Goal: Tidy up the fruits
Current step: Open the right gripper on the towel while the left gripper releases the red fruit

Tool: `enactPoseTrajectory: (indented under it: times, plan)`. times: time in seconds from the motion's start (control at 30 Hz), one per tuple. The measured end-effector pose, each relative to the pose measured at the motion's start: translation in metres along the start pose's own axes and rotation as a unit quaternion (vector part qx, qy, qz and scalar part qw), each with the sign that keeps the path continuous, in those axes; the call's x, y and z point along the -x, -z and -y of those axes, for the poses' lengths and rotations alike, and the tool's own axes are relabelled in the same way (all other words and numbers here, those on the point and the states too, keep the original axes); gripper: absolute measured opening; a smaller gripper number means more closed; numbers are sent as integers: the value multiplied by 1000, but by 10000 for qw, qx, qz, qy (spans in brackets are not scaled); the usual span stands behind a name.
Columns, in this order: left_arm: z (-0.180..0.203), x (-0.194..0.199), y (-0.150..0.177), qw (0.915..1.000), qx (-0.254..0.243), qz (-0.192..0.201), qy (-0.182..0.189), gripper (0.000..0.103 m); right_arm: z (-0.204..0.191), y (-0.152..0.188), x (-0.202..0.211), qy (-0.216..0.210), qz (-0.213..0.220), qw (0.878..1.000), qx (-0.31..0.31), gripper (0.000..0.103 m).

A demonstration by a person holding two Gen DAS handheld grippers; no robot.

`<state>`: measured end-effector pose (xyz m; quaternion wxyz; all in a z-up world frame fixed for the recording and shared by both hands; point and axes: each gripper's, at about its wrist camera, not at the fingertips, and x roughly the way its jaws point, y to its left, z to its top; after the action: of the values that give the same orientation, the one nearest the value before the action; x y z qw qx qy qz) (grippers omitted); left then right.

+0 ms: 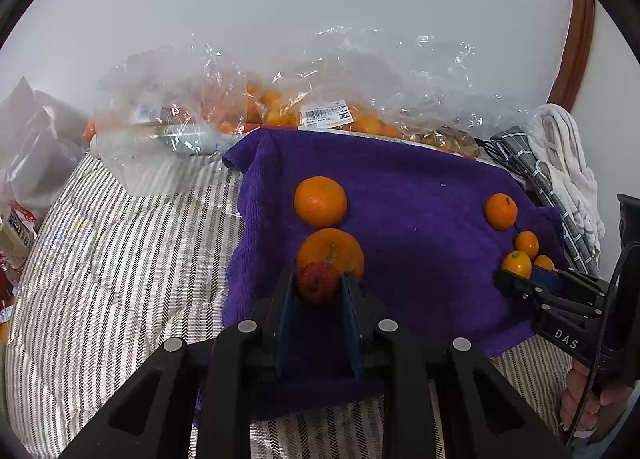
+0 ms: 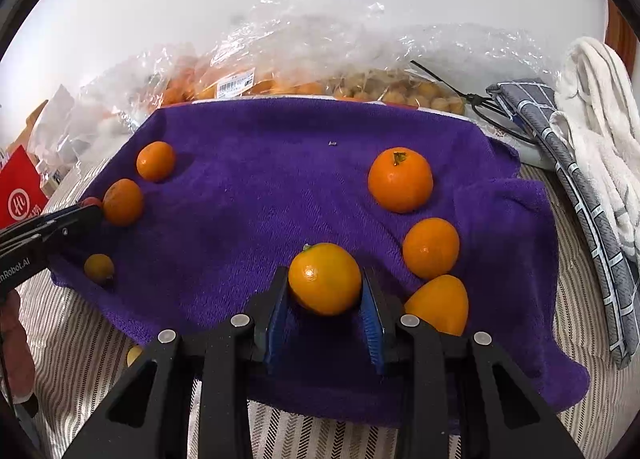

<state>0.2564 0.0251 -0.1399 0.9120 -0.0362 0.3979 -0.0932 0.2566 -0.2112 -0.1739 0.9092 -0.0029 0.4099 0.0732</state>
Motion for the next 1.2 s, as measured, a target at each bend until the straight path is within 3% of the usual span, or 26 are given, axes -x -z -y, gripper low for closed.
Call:
enactPoseTrajectory:
  times: [0.37, 0.43, 0.6, 0.73, 0.9, 1.2]
  plan:
    - [1, -1, 0, 10000, -15, 9, -22, 23, -2, 0, 2, 20, 16, 10000, 42, 36]
    - [1, -1, 0, 10000, -12, 20, -26, 23, -3, 0, 4, 1, 72, 9999, 71, 44]
    - [2, 2, 0, 10000, -35, 58, -72, 23, -5, 0, 11, -64, 192, 9997, 127, 52]
    - [2, 5, -2, 9999, -6, 103, -8, 32, -3, -1, 23, -279, 336, 9990, -26, 58]
    - [0, 18, -3, 9993, 148, 307, 136, 44, -1, -5, 43, -42, 546, 9985, -82, 58]
    - [0, 33, -6, 9980, 217, 593, -96, 46, -1, 7, 90, 95, 611, 9980, -105, 58]
